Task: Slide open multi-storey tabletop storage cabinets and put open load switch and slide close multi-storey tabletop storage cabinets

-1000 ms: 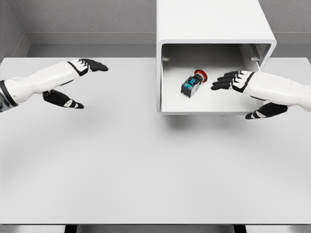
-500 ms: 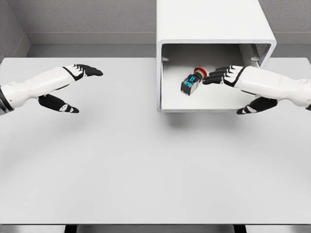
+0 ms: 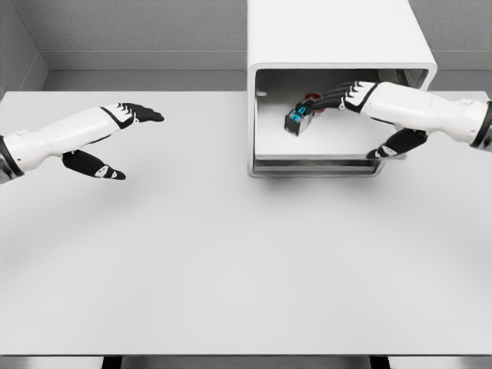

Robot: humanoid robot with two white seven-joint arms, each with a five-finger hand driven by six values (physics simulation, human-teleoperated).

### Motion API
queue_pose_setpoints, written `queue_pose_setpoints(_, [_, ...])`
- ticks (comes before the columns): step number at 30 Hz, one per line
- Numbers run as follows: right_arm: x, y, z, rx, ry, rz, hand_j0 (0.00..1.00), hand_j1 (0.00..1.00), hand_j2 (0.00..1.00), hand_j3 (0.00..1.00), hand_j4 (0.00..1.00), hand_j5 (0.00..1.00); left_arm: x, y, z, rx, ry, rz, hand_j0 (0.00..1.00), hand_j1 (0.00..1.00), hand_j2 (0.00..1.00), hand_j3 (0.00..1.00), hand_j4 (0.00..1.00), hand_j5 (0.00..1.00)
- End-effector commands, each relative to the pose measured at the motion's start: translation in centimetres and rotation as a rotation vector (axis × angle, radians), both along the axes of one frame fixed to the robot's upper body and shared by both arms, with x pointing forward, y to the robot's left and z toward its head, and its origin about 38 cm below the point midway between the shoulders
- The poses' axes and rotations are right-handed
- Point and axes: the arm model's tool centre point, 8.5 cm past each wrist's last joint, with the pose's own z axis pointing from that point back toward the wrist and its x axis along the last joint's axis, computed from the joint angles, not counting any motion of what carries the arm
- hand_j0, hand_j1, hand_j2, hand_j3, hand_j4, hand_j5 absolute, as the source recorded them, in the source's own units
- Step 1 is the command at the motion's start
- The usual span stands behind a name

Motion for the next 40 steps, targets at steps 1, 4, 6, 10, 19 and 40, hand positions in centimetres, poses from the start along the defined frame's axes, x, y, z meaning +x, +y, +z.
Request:
queue_pose_setpoints(1, [0.8, 0.1, -1.3, 0.008, 0.042, -0.035, 1.0, 1.0, 1.0, 1.0, 1.0, 1.0, 0.0, -0.1, -0.2, -0.006, 0.008, 0.0, 1.0, 1.0, 1.0, 1.0, 1.0, 1.0])
queue_pose_setpoints(4, [0.4, 0.9, -0.9, 0.006, 0.03, -0.007, 1.0, 1.0, 1.0, 1.0, 1.0, 1.0, 0.0, -0.1, -0.2, -0.008, 0.007, 0.001, 1.0, 1.0, 1.0, 1.0, 1.0, 1.0])
queue_pose_setpoints(6, [-0.4, 1.5, -0.2, -0.002, 0.01, 0.025, 1.0, 1.0, 1.0, 1.0, 1.0, 1.0, 0.0, -0.1, -0.2, -0.006, 0.008, 0.0, 1.0, 1.0, 1.0, 1.0, 1.0, 1.0])
queue_pose_setpoints(10, [-1.1, 1.2, 1.0, -0.01, -0.013, 0.036, 1.0, 1.0, 1.0, 1.0, 1.0, 1.0, 0.0, -0.1, -0.4, -0.005, 0.013, 0.0, 1.0, 1.0, 1.0, 1.0, 1.0, 1.0])
queue_pose_setpoints(19, [-4.1, -0.6, 3.8, -0.024, -0.039, 0.053, 1.0, 1.0, 1.0, 1.0, 1.0, 1.0, -0.1, -0.1, -0.5, -0.002, 0.015, -0.001, 1.0, 1.0, 1.0, 1.0, 1.0, 1.0])
queue_pose_setpoints(40, [-5.4, -3.9, 3.5, -0.045, 0.001, -0.024, 1.0, 1.0, 1.0, 1.0, 1.0, 1.0, -0.5, 0.5, -2.3, 0.006, 0.055, 0.018, 1.0, 1.0, 1.0, 1.0, 1.0, 1.0])
